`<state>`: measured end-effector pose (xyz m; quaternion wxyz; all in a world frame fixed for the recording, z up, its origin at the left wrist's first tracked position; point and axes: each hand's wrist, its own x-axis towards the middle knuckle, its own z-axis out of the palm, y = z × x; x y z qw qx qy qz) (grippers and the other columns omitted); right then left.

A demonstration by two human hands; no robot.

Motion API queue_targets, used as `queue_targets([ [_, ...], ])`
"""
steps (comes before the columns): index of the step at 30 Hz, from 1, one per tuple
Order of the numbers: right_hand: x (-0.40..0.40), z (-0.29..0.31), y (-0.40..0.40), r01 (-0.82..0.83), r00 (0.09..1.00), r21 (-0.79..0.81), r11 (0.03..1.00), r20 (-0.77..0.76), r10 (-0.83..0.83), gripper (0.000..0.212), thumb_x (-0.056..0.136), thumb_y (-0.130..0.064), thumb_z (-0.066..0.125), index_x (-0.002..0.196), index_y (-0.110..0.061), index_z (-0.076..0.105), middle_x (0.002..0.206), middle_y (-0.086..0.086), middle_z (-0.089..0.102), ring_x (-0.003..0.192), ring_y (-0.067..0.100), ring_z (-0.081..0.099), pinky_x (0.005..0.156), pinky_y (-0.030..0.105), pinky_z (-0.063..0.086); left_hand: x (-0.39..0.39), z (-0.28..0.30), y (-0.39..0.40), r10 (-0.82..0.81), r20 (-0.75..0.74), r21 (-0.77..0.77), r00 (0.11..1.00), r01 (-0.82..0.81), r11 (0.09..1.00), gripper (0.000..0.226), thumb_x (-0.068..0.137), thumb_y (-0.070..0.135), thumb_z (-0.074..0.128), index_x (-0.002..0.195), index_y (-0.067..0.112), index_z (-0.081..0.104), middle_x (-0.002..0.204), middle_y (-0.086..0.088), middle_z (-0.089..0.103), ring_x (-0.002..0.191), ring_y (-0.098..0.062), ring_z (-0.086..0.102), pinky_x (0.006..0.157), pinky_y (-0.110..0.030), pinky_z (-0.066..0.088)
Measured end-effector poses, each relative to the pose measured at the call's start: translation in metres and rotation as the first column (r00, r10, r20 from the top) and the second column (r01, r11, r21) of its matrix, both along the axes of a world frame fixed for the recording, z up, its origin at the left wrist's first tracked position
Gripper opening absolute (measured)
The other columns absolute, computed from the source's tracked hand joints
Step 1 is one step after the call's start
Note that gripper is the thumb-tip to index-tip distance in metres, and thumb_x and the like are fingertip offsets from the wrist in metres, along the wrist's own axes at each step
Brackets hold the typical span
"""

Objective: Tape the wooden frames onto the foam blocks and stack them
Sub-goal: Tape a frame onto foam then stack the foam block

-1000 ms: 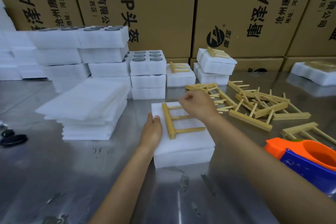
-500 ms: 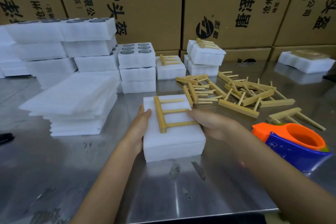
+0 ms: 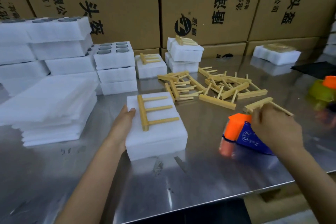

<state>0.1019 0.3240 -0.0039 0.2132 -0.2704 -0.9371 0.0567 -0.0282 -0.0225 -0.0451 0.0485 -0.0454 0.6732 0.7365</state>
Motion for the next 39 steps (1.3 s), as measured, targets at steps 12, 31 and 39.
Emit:
queue_targets([
  [12, -0.013, -0.025, -0.007, -0.004, 0.837, 0.161, 0.987, -0.539, 0.091, 0.060, 0.094, -0.026, 0.035, 0.040, -0.003, 0.047, 0.036, 0.014, 0.045, 0.033, 0.022, 0.038, 0.054, 0.016, 0.009, 0.040, 0.076, 0.050, -0.186, -0.426, -0.621, 0.886, -0.136, 0.772, 0.047, 0.098, 0.017, 0.052, 0.141, 0.035, 0.048, 0.144, 0.010, 0.045, 0.114, 0.007, 0.048, 0.090, -0.010, 0.039],
  [31, -0.043, 0.024, -0.076, -0.458, 0.719, -0.048, 0.888, -0.607, 0.338, 0.060, 0.096, -0.032, 0.034, 0.038, -0.014, 0.038, 0.034, -0.001, 0.040, 0.037, 0.019, 0.044, 0.047, 0.030, 0.031, 0.072, 0.082, 0.071, -0.309, -0.123, -0.143, 0.943, 0.292, 0.946, 0.017, 0.093, 0.004, 0.064, 0.099, 0.010, 0.079, 0.095, 0.000, 0.078, 0.090, -0.011, 0.074, 0.074, -0.016, 0.057],
  [39, -0.069, 0.018, -0.074, -0.397, 0.881, -0.201, 0.896, -0.359, 0.310, 0.070, 0.102, -0.057, 0.025, 0.057, -0.010, 0.053, 0.053, 0.001, 0.057, 0.057, 0.015, 0.056, 0.054, 0.026, 0.028, 0.060, 0.085, 0.074, -0.220, -0.172, -0.362, 0.960, 0.146, 0.921, 0.016, 0.095, 0.008, 0.063, 0.091, 0.012, 0.078, 0.089, -0.005, 0.076, 0.074, -0.012, 0.069, 0.078, -0.031, 0.060],
])
